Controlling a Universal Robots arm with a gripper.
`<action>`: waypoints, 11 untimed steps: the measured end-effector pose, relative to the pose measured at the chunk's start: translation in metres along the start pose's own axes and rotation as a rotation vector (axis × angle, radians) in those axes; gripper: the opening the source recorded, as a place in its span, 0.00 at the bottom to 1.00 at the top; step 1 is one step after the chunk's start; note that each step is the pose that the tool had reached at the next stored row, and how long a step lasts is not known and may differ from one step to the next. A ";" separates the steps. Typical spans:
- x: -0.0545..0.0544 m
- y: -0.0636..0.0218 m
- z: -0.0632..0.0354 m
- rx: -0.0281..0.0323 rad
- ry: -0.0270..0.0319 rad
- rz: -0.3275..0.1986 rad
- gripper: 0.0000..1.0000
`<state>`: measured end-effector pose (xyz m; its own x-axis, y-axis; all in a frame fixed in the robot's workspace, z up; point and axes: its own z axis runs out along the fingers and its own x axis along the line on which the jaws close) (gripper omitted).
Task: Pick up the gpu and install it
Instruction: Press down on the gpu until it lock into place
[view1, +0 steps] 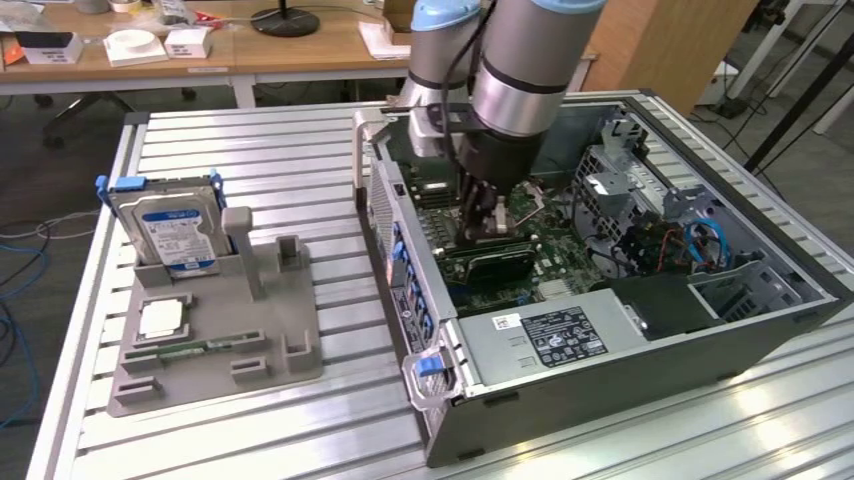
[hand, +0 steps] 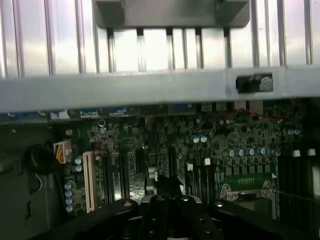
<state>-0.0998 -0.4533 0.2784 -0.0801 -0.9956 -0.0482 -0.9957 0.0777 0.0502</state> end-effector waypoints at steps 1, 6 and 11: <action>0.000 -0.0038 0.0014 0.0003 -0.0001 0.000 0.11; -0.002 -0.0248 0.0066 0.0032 -0.0003 0.000 0.11; -0.002 -0.0334 0.0079 0.0178 0.0079 -0.001 0.11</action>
<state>-0.0667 -0.4533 0.2690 -0.0791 -0.9960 -0.0403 -0.9964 0.0779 0.0324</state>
